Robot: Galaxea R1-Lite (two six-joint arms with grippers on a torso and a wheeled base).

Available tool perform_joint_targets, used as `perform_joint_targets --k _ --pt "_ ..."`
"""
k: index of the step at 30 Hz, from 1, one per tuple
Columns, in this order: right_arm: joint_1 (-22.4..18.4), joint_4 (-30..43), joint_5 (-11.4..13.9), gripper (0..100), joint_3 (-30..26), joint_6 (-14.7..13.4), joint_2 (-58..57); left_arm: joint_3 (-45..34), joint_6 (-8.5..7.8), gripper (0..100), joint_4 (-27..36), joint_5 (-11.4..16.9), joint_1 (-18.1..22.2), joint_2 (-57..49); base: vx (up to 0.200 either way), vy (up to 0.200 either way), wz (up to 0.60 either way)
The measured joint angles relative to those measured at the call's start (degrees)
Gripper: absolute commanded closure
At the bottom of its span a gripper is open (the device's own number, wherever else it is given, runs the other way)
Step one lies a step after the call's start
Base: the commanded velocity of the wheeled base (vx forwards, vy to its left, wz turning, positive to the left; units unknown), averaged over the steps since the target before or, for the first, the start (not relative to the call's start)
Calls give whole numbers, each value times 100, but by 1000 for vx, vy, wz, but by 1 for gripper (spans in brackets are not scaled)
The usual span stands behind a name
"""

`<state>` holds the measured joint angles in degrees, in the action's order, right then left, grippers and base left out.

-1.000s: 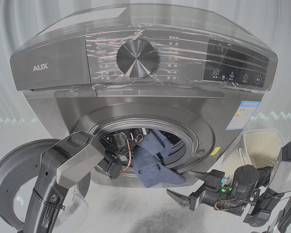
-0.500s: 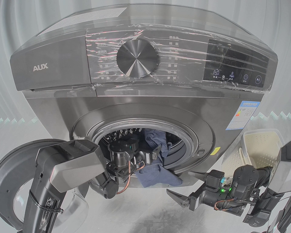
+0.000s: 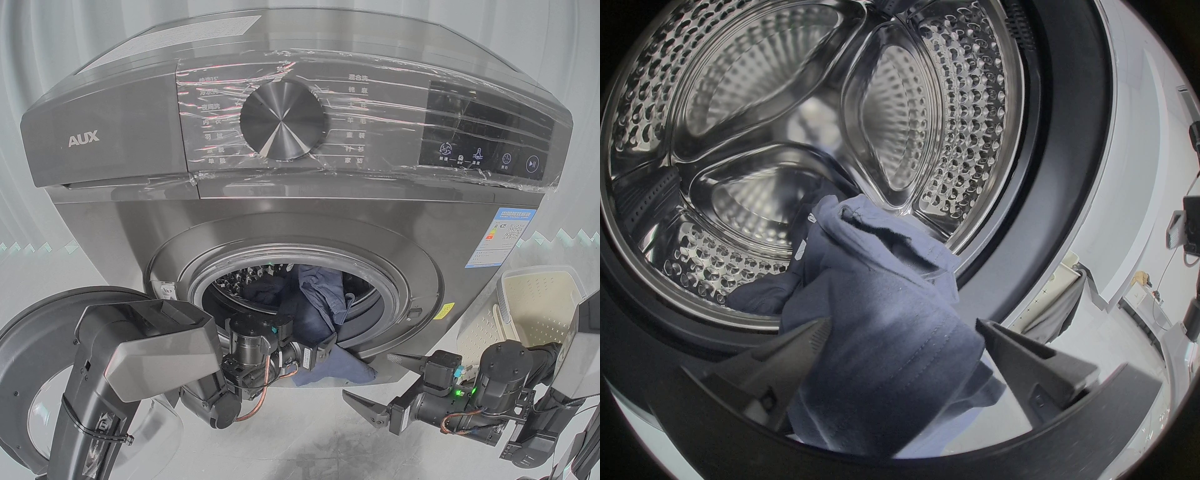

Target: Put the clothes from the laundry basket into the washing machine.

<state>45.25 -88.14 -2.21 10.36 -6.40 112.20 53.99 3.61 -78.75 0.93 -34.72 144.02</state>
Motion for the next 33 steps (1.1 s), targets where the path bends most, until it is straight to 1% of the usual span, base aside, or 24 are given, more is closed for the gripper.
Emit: perform_joint_targets --k 5,9,14,18,22,24,25,29,31,33 --pt "0 0 0 0 9 0 -2 205 9 100 4 -15 22 101 0 0 0" --pt "0 0 0 0 13 0 0 472 27 100 11 -82 40 133 0 0 0" --pt "0 1 0 0 38 -2 0 1248 51 100 -21 -344 149 182 0 0 0" --pt "0 1 0 0 52 0 1 2035 63 100 -46 -560 324 262 0 0 0" --pt "0 0 0 0 68 -2 15 2712 79 100 -57 -680 569 380 0 0 0" --pt "0 -7 0 0 79 -5 23 2887 99 100 -73 -719 696 438 0 0 0" --pt "0 -7 0 0 83 -5 26 2931 117 0 -78 -728 728 460 0 0 0" --pt "4 -7 0 0 85 -11 34 2960 185 0 -95 -722 770 501 0 0 0" --pt "4 -7 0 0 85 -9 41 2894 246 0 -111 -728 777 505 0 0 0" --pt "4 -7 2 0 88 -9 43 2759 271 0 -119 -711 733 494 0 0 0"
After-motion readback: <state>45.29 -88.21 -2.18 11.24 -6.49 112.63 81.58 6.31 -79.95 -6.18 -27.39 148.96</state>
